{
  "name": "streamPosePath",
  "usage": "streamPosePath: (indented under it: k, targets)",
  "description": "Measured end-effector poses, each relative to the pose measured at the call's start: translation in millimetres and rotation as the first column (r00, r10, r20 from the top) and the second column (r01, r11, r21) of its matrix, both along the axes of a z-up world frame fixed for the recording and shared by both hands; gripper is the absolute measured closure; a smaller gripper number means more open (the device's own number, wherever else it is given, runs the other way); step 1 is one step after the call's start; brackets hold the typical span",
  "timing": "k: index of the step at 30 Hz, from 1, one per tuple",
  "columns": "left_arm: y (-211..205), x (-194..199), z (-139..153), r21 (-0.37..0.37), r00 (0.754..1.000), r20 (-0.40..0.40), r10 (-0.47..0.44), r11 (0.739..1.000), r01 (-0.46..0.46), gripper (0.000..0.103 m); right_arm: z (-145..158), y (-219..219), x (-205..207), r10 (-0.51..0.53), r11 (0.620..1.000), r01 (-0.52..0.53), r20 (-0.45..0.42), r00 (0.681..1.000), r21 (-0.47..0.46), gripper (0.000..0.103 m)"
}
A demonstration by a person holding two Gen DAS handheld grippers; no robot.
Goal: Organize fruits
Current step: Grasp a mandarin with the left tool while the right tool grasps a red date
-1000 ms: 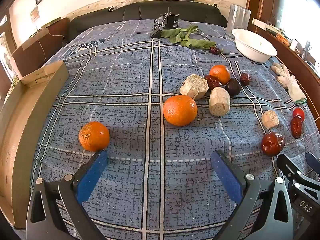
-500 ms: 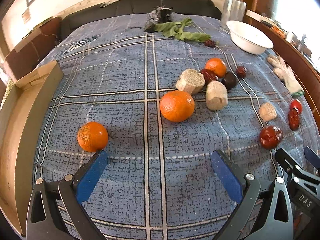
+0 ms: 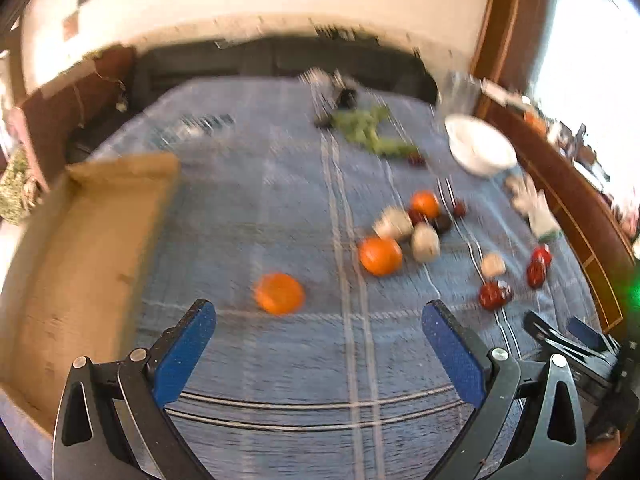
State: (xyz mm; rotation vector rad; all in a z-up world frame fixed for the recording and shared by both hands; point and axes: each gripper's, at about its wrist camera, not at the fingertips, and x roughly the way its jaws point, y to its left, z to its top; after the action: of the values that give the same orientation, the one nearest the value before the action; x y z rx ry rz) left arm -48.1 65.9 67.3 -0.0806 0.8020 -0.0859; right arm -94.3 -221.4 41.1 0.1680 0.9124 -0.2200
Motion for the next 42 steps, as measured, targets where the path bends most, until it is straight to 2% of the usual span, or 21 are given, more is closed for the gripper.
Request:
streamPosePath:
  k: [4, 6, 9, 14, 19, 26, 29, 34, 42]
  targets:
    - [23.0, -14.7, 23.0, 0.006, 0.991, 0.129, 0.03, 0.999, -0.031, 0.0, 24.9, 4.6, -29.4, -0.02, 0.999, 0.014, 0.135, 0.991, 0.049, 0.003]
    - [34.2, -18.1, 30.5, 0.002, 0.986, 0.161, 0.043, 0.999, -0.044, 0.0, 36.0, 10.3, -41.5, -0.02, 0.999, 0.012, 0.195, 0.981, 0.042, 0.003]
    - [43.3, -24.0, 36.0, 0.038, 0.98, 0.191, 0.063, 0.997, -0.072, 0.0, 50.4, 18.0, -55.2, -0.006, 1.0, 0.006, 0.266, 0.964, 0.001, 0.003]
    - [50.1, -40.7, 46.7, 0.063, 0.96, 0.267, 0.08, 0.993, -0.1, 0.0, 62.5, 17.6, -72.1, -0.01, 0.999, 0.02, 0.326, 0.945, -0.026, 0.003]
    - [59.2, -54.5, 58.2, 0.039, 0.945, 0.314, 0.089, 0.994, -0.106, 0.0, 68.6, 9.3, -84.1, -0.028, 0.998, 0.044, 0.352, 0.935, -0.038, 0.003]
    - [69.7, -48.2, 51.2, -0.004, 0.961, 0.262, 0.094, 0.995, -0.097, 0.0, 71.1, 0.8, -95.1, -0.051, 0.998, 0.065, 0.377, 0.925, -0.026, 0.003]
    - [66.9, -44.0, 42.4, -0.006, 0.971, 0.226, 0.08, 0.997, -0.08, 0.0, 68.3, 4.2, -89.8, -0.033, 0.999, 0.046, 0.35, 0.936, -0.03, 0.003]
    - [50.6, -34.9, 28.2, 0.055, 0.986, 0.162, 0.047, 0.997, -0.057, 0.0, 56.4, 11.6, -81.4, 0.011, 1.0, -0.011, 0.294, 0.956, -0.001, 0.003]
    - [38.4, -27.8, 16.3, 0.108, 0.994, 0.106, 0.028, 0.993, -0.039, 0.0, 46.1, 26.7, -72.6, 0.075, 0.997, -0.073, 0.248, 0.966, -0.015, 0.003]
